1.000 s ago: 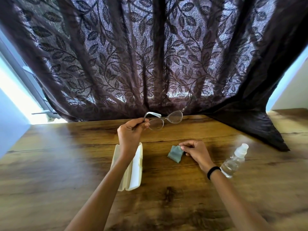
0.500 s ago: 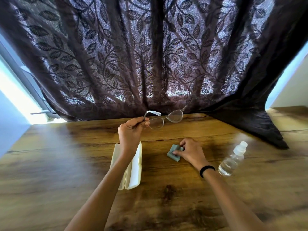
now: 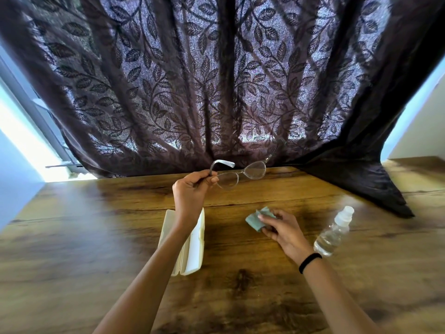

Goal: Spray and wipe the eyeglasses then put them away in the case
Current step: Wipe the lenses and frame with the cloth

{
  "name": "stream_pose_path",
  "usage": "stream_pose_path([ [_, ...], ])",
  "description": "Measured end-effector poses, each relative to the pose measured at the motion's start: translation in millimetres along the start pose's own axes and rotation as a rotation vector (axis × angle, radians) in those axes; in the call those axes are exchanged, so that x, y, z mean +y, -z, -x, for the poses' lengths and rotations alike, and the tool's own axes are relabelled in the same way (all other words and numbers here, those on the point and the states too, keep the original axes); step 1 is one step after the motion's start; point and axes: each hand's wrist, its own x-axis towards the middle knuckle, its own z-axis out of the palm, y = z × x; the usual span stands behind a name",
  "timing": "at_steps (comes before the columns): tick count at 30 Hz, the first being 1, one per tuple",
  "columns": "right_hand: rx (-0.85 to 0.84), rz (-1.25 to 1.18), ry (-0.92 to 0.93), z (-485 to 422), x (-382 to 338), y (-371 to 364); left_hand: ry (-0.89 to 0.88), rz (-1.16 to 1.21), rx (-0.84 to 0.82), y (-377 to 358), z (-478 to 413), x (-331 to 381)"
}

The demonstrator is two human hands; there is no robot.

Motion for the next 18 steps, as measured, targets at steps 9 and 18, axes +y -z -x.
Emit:
stream_pose_path([
  [9, -0.015, -0.273, 0.377, 31.7, -47.7, -27.4, -0.056, -0.044, -0.004, -1.8, -1.1, 9.4],
  [18, 0.262, 0.800, 1.294, 37.0, -57.9, -76.2, -0.060, -0.011, -0.033, -5.0, 0.7, 23.7],
])
